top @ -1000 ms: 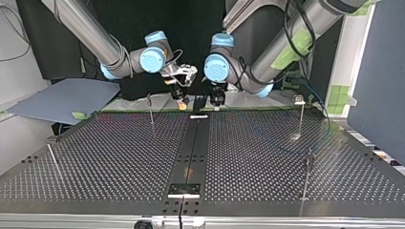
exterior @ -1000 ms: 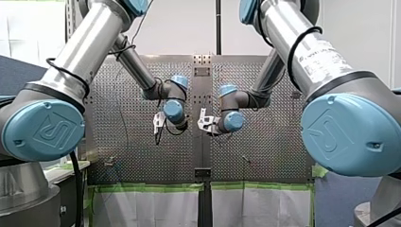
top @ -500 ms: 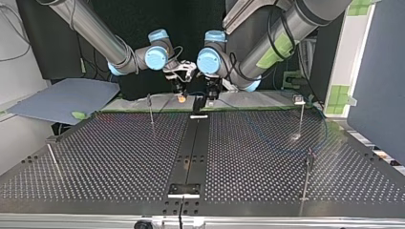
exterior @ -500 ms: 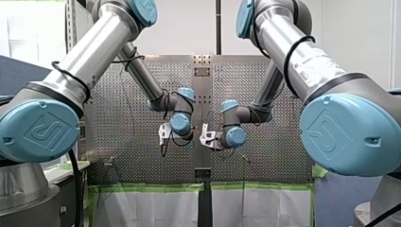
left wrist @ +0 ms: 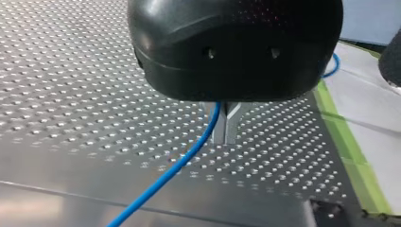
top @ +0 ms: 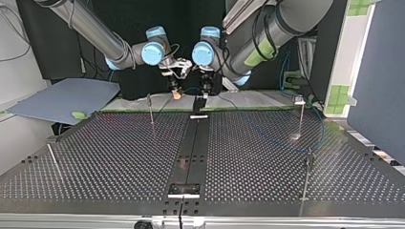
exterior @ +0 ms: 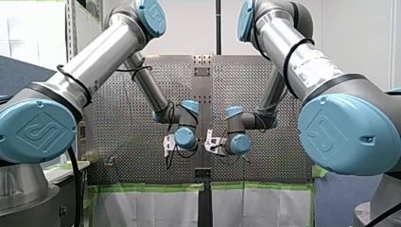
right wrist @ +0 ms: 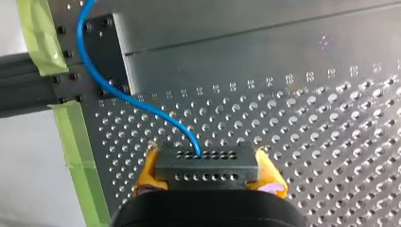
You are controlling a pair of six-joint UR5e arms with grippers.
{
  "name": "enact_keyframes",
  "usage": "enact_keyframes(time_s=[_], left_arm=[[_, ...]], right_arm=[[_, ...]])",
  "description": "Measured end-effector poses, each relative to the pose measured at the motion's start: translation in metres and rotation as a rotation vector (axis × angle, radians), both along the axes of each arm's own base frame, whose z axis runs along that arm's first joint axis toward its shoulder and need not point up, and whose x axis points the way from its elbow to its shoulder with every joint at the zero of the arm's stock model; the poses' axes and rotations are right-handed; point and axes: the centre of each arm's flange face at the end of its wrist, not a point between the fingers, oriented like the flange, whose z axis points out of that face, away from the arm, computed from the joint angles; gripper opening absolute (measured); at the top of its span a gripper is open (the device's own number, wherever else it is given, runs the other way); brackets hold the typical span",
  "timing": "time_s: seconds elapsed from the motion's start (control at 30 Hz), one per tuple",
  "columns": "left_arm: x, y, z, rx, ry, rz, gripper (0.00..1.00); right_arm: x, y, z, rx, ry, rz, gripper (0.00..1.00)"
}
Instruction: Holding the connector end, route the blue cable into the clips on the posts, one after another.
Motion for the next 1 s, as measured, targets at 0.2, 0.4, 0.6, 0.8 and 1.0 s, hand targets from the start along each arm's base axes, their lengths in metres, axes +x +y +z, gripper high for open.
enact_keyframes(time_s=[0.2, 0.4, 0.6, 0.8, 1.0], left_arm=[[-0.004, -0.004, -0.033, -0.005, 0.000, -0.004, 0.00], [-0.007, -0.008, -0.051, -0.015, -0.009, -0.009, 0.00], [-0.009, -0.010, -0.054, -0.018, -0.013, -0.012, 0.00], [-0.015, -0.013, -0.067, -0.013, -0.004, -0.026, 0.00], [-0.022, -0.016, -0.082, -0.004, 0.012, -0.044, 0.00]], right_arm=[[-0.005, 0.003, -0.014, 0.003, 0.009, -0.012, 0.00], [-0.010, 0.006, -0.042, 0.023, 0.040, -0.036, 0.00], [-0.016, 0.010, -0.070, 0.036, 0.058, -0.052, 0.00], [-0.021, 0.007, -0.075, 0.034, 0.069, -0.061, 0.00], [-0.031, 0.003, -0.077, 0.028, 0.083, -0.077, 0.00]])
